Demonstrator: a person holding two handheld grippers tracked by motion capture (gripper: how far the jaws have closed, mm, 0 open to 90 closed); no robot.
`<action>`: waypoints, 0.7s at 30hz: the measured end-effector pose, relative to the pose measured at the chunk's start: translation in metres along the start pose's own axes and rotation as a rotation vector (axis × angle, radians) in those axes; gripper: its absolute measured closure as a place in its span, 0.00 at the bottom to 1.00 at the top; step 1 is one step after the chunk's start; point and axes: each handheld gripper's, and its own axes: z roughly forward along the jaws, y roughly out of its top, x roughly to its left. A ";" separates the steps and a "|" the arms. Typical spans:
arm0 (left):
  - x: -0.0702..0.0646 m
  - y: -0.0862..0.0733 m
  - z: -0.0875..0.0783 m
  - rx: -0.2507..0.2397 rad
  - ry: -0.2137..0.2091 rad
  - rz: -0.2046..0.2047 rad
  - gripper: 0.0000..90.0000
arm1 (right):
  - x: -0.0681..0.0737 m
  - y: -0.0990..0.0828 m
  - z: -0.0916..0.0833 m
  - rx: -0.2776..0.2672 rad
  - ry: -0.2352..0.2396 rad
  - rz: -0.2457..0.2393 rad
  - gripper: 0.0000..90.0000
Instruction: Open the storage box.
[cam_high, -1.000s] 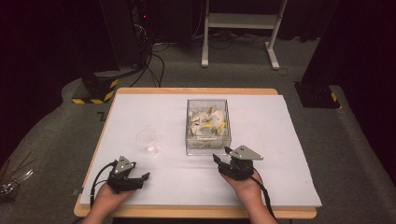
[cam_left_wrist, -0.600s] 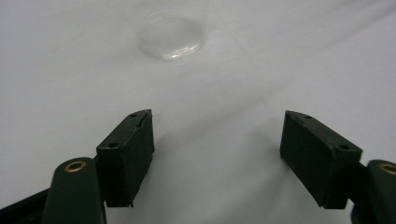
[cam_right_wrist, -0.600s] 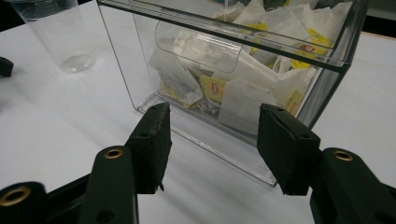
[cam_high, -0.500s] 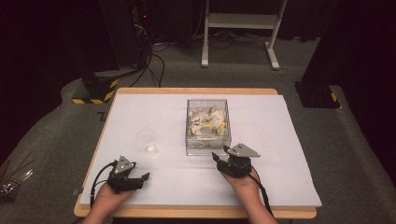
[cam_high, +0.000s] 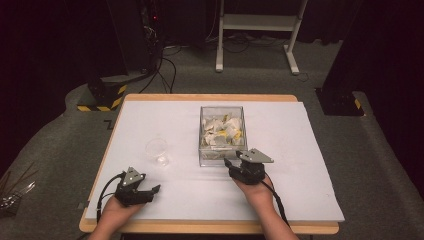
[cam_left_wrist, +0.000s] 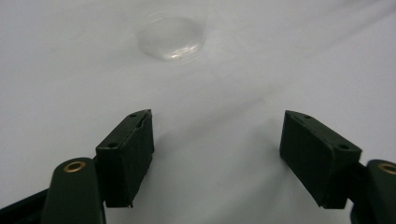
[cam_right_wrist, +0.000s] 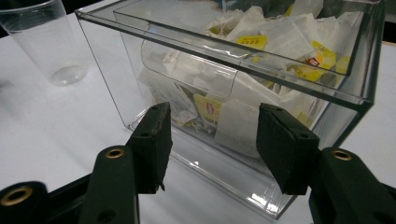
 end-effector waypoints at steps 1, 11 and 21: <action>0.000 0.000 0.000 0.000 0.000 0.000 0.29 | 0.000 0.000 0.000 -0.002 0.006 0.003 0.53; 0.000 0.000 0.000 0.000 0.001 0.001 0.29 | -0.004 0.005 0.006 -0.024 0.057 -0.003 0.58; 0.000 0.000 0.000 0.000 -0.001 0.000 0.29 | -0.011 0.007 0.006 -0.036 0.100 0.000 0.65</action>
